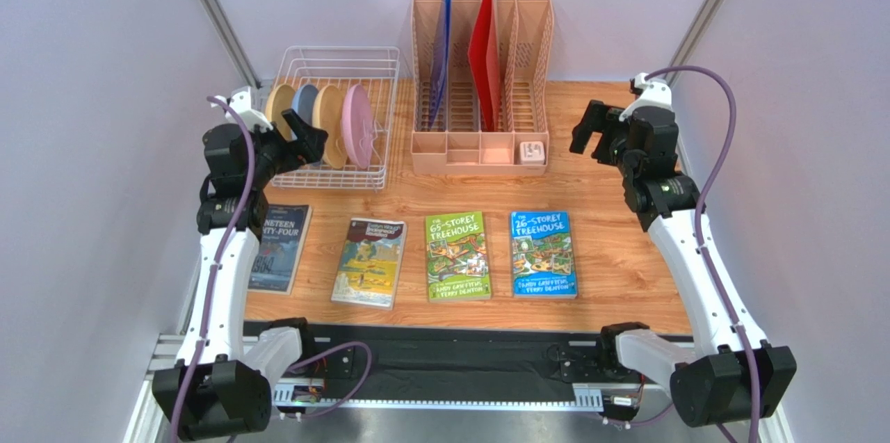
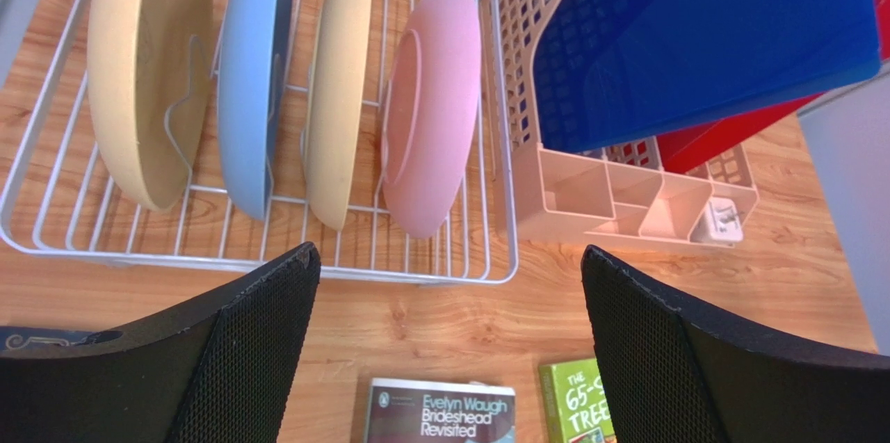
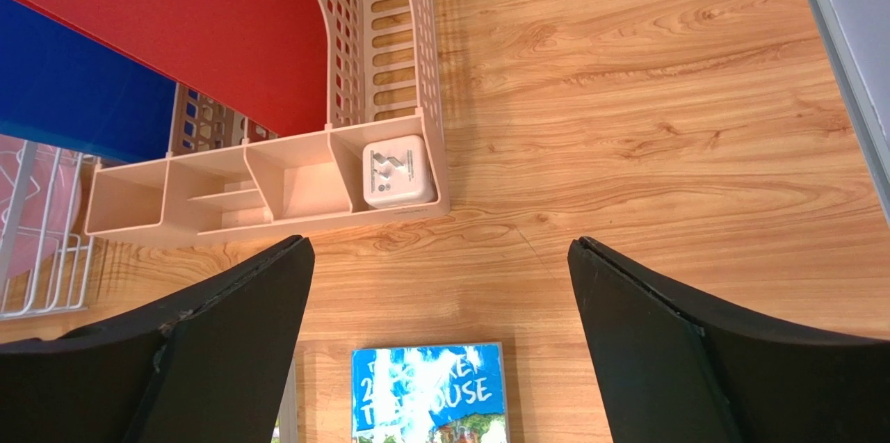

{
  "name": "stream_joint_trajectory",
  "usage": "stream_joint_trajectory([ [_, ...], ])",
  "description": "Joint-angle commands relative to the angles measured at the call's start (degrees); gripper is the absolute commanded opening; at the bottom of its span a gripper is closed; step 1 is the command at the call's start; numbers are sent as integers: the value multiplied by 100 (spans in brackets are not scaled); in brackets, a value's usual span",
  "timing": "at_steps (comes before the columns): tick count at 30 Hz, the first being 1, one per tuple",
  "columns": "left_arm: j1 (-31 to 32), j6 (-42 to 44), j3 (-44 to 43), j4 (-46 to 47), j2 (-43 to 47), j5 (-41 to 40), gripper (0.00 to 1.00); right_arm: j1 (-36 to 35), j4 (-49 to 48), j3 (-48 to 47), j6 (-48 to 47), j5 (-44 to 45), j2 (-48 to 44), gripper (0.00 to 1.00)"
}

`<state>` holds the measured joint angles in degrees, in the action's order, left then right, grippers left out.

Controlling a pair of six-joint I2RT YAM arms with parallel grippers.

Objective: Unload the plates from the dish rack

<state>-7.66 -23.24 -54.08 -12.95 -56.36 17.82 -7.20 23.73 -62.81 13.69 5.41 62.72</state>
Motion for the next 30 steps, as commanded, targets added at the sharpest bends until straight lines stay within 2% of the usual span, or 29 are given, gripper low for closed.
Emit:
stream_joint_trajectory([
  [1, -25, 399, -383, 89, -313, 219, 100, -18, -114, -267, -25, 31, 249, 100],
  [5, -25, 531, -498, 556, -656, 792, 100, -18, -140, -267, -16, -14, 521, 100],
  [8, 36, 584, -498, 952, -1043, 776, 96, -18, -88, -320, -16, -31, 706, 100],
  [11, 290, 865, -568, 1127, -1360, 337, 92, -18, -35, -373, -33, -49, 856, 100],
  [12, 396, 918, -577, 1189, -1421, 249, 88, -18, -43, -381, -16, -31, 873, 100],
  [15, 748, 1251, -647, 1269, -1650, -400, 87, -18, -35, -408, -33, -14, 996, 100],
  [16, 1044, 1331, -699, 1417, -1772, -724, 87, -18, -17, -425, -33, -14, 1040, 100],
  [22, 1661, 1779, -1051, 1506, -2387, -1755, 80, -9, -17, -452, -42, 21, 1234, 100],
  [30, 2031, 2104, -1420, 1603, -3091, -3319, 69, -18, -43, -513, -69, 101, 1532, 100],
])
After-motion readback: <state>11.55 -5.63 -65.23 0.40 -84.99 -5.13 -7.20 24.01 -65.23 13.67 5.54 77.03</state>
